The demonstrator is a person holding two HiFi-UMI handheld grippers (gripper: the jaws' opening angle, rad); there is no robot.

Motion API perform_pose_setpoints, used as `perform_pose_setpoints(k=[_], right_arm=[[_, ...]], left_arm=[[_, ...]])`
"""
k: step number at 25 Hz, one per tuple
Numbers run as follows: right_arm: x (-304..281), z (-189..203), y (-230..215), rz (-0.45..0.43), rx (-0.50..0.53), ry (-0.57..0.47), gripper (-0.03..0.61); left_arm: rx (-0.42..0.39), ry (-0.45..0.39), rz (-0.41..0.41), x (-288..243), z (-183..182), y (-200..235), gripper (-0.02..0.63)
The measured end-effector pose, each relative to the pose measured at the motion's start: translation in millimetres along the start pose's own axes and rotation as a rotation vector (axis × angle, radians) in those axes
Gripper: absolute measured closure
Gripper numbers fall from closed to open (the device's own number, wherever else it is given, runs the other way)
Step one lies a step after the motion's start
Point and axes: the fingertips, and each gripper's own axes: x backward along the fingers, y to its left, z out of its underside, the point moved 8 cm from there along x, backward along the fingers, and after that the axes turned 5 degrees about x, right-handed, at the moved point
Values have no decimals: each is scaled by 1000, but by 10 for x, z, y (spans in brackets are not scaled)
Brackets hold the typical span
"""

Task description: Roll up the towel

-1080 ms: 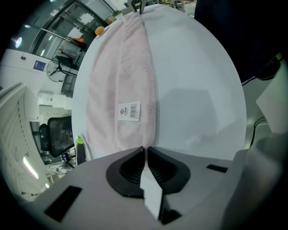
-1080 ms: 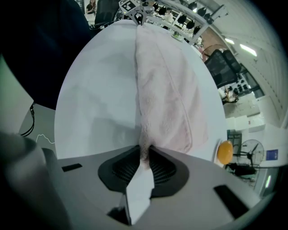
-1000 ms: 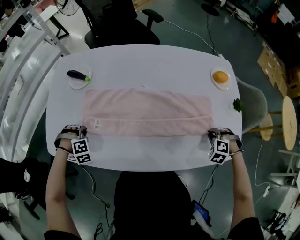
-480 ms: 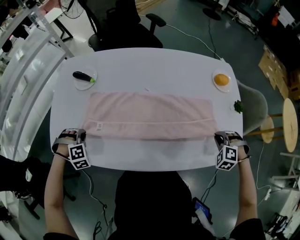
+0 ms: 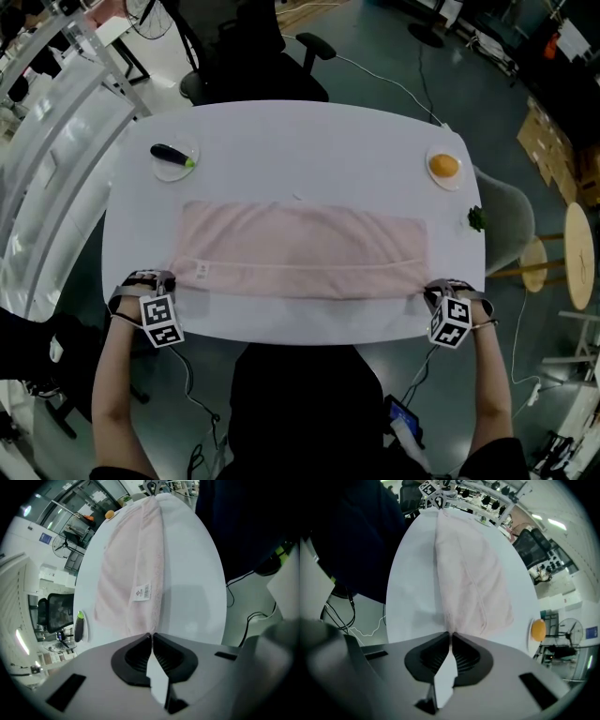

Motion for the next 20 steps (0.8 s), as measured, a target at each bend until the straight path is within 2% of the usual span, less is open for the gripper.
perform_pose_setpoints(k=[4,10,16,20], right_arm=[[9,54,-196,-81,-100,-43,549],[-48,144,-555,-217,-302,-120,546],[-194,148,-786,-238,-375,-99,540],[-285,124,-898,-201,-414,-80,522]], left_arm=[[85,-7,72,-9,5,187,588],[205,-6,123,-117,5,474,588],[219,55,133,-319,-87,663,586],[235,82,139,-428,-124,716,586]])
